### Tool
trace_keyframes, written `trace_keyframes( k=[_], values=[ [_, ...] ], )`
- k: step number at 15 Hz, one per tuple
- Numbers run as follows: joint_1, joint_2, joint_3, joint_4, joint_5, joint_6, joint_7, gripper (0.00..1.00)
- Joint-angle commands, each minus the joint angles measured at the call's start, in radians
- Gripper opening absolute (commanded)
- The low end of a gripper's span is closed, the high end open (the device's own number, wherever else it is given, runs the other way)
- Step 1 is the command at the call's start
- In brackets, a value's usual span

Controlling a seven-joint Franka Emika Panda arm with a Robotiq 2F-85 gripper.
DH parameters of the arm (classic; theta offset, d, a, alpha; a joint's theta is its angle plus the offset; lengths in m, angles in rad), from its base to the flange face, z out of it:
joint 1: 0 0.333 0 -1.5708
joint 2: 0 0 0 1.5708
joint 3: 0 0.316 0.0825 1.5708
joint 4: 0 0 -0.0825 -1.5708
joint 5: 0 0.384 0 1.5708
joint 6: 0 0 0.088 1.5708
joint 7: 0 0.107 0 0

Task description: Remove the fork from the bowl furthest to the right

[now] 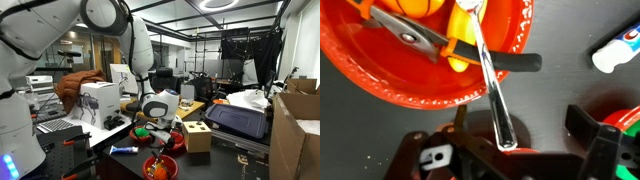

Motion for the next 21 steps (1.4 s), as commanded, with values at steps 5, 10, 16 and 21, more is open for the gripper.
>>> trace_keyframes(
  k=[5,10,16,21],
  values=[
    [-0.001,0.125,-0.009,0.098,-0.108,0.012,-0.049,1.0],
    [-0.019,0.136,0.006,0.117,-0.121,-0.005,-0.103,0.49],
    [-0.071,0.128,0.034,0.116,-0.099,-0.027,-0.147,0.03],
    [-0.132,0.114,0.072,0.111,-0.072,-0.056,-0.182,0.02]
  ],
)
